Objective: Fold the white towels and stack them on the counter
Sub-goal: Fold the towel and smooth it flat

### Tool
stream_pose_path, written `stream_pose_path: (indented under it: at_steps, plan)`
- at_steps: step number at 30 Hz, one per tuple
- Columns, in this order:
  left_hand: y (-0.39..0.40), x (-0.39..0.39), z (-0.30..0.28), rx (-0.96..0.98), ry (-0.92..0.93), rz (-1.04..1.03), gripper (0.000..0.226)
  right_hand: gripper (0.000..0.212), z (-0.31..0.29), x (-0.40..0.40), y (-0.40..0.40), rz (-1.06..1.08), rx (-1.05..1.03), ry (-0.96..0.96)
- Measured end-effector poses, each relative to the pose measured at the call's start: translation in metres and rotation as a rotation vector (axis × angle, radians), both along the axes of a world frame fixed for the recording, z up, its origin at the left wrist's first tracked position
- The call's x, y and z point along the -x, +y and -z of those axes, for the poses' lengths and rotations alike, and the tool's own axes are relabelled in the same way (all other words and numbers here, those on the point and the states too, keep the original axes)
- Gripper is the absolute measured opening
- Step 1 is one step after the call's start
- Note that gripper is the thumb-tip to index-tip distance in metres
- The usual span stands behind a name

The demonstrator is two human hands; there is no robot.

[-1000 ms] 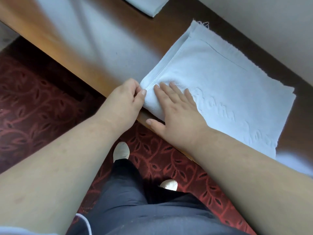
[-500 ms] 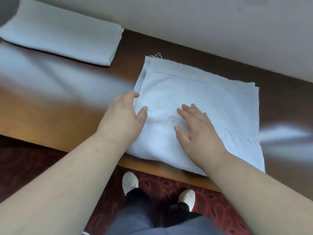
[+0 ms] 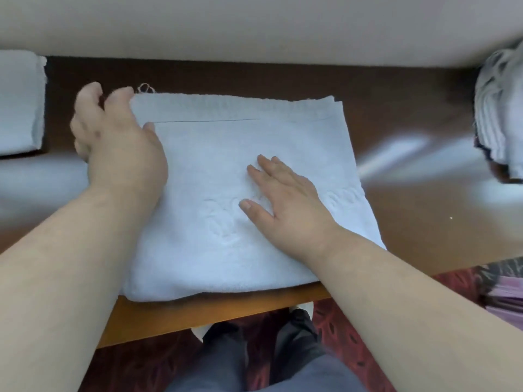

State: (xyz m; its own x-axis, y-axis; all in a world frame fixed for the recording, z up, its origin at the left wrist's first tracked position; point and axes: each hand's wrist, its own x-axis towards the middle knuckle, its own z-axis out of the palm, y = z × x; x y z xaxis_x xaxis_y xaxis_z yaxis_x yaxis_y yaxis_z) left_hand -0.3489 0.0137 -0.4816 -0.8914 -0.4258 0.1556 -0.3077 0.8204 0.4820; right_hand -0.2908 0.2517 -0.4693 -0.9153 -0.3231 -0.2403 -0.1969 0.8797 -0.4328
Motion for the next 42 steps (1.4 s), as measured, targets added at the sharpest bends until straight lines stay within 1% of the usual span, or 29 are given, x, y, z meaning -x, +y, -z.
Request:
stream_pose_path:
  at_steps: [1,2,3,4,5,7,10,13,15,17,19,22,24,27,30,33,34,35,36,37,38,39,40,42]
  plan:
    - [0.013,-0.001,-0.004,0.024,0.023,0.123,0.042,0.070,0.000,0.007,0.006,0.043,0.003,0.045]
    - [0.028,-0.004,-0.006,0.043,-0.022,0.280,0.045,0.065,0.002,0.016,0.014,0.083,-0.037,0.095]
    - [0.043,-0.009,-0.003,0.077,-0.120,0.417,0.049,0.063,0.005,0.025,0.023,0.110,-0.110,0.126]
    - [0.054,-0.014,0.002,0.124,-0.231,0.502,0.055,0.064,0.008,0.033,0.032,0.129,-0.195,0.124]
    - [0.060,-0.019,0.008,0.179,-0.312,0.540,0.060,0.068,0.012,0.040,0.043,0.151,-0.265,0.097]
    - [0.061,-0.021,0.015,0.256,-0.370,0.556,0.067,0.077,0.018,0.049,0.061,0.227,-0.314,0.051]
    - [0.060,-0.018,0.012,0.292,-0.402,0.585,0.073,0.080,0.022,0.056,0.068,0.316,-0.263,0.046]
    - [0.068,-0.034,0.008,0.278,-0.385,0.673,0.072,0.069,0.025,0.056,0.066,0.399,-0.146,0.117]
    - [0.072,-0.050,0.010,0.330,-0.379,0.717,0.072,0.062,0.023,0.060,0.072,0.534,-0.035,0.160]
    - [0.075,-0.052,0.012,0.349,-0.377,0.700,0.072,0.059,0.017,0.074,0.080,0.719,0.118,0.173]
    - [0.075,-0.050,0.013,0.344,-0.375,0.683,0.072,0.057,0.009,0.095,0.086,0.816,0.217,0.101]
    - [0.074,-0.050,0.011,0.319,-0.361,0.694,0.070,0.035,0.002,0.120,0.091,0.761,0.168,-0.004]
    - [0.074,-0.055,0.008,0.287,-0.355,0.698,0.070,0.026,0.002,0.125,0.094,0.744,0.176,0.001]
    - [0.075,-0.065,0.007,0.240,-0.354,0.687,0.070,0.022,0.007,0.124,0.096,0.776,0.265,0.111]
    - [0.075,-0.070,0.006,0.220,-0.353,0.690,0.071,0.021,0.014,0.120,0.096,0.756,0.230,0.130]
    - [0.078,-0.073,0.003,0.213,-0.384,0.704,0.072,0.015,0.017,0.115,0.097,0.744,0.193,0.155]
    - [0.079,-0.074,0.001,0.217,-0.405,0.699,0.071,0.015,0.014,0.114,0.098,0.743,0.183,0.166]
    - [0.080,-0.075,-0.001,0.229,-0.425,0.688,0.069,0.022,0.009,0.113,0.097,0.725,0.141,0.194]
    - [0.082,-0.074,-0.003,0.238,-0.437,0.679,0.068,0.035,0.003,0.111,0.092,0.683,0.058,0.245]
    - [0.087,-0.072,-0.005,0.239,-0.431,0.676,0.066,0.048,-0.002,0.106,0.084,0.614,-0.019,0.318]
    - [0.093,-0.071,-0.008,0.234,-0.406,0.687,0.064,0.057,-0.006,0.096,0.072,0.522,-0.037,0.396]
    - [0.101,-0.071,-0.011,0.225,-0.371,0.709,0.062,0.059,-0.011,0.082,0.058,0.417,-0.012,0.435]
    - [0.109,-0.073,-0.012,0.212,-0.335,0.738,0.061,0.059,-0.011,0.064,0.043,0.308,0.020,0.416]
    - [0.119,-0.085,-0.012,0.188,-0.329,0.787,0.059,0.055,-0.006,0.016,0.027,0.146,0.042,0.235]
